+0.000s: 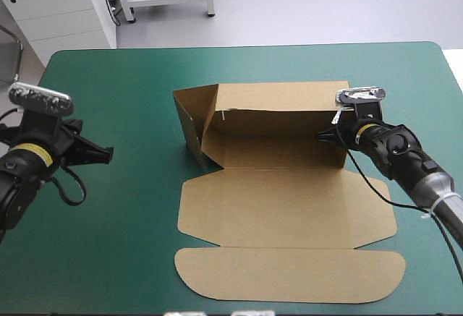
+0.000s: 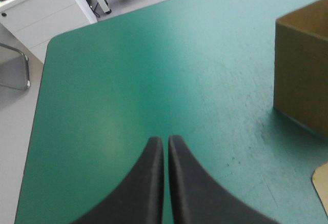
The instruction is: Fold the box
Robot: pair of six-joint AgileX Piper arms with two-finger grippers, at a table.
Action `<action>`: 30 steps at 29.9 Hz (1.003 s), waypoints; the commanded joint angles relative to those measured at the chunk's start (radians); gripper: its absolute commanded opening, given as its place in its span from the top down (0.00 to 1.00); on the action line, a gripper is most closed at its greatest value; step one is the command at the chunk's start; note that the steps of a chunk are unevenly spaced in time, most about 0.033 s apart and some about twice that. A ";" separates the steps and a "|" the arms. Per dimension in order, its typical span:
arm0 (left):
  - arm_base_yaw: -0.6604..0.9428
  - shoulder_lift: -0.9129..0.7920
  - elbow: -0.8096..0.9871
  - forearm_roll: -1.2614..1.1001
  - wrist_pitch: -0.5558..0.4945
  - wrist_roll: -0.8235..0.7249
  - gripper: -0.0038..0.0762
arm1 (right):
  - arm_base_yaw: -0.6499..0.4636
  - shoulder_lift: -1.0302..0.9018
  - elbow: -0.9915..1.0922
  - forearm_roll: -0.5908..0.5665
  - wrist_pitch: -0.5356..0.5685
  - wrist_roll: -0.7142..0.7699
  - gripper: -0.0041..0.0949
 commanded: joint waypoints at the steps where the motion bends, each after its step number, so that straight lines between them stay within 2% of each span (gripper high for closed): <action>1: 0.001 -0.071 0.066 0.006 -0.068 -0.035 0.94 | -0.003 -0.032 -0.036 -0.024 -0.062 -0.010 0.98; 6: 0.001 -0.120 0.147 0.018 -0.073 -0.058 0.94 | -0.001 -0.053 -0.036 0.034 -0.036 -0.091 0.98; 10: 0.001 -0.127 0.155 0.034 -0.092 -0.058 0.94 | 0.000 -0.099 -0.041 0.174 -0.030 -0.262 0.98; 12: 0.001 -0.127 0.155 0.050 -0.117 -0.063 0.94 | 0.000 -0.121 -0.057 0.253 0.010 -0.340 0.98; 17: 0.001 -0.127 0.155 0.049 -0.132 -0.063 0.94 | 0.000 -0.130 -0.132 0.391 0.239 -0.487 0.98; 24: 0.001 -0.127 0.155 0.049 -0.135 -0.063 0.94 | -0.002 -0.119 -0.250 0.394 0.532 -0.481 0.98; 27: 0.001 -0.127 0.155 0.049 -0.140 -0.063 0.94 | -0.002 -0.085 -0.262 0.390 0.597 -0.477 0.98; 30: 0.001 -0.127 0.155 0.049 -0.140 -0.063 0.94 | -0.002 -0.030 -0.266 0.392 0.615 -0.453 0.98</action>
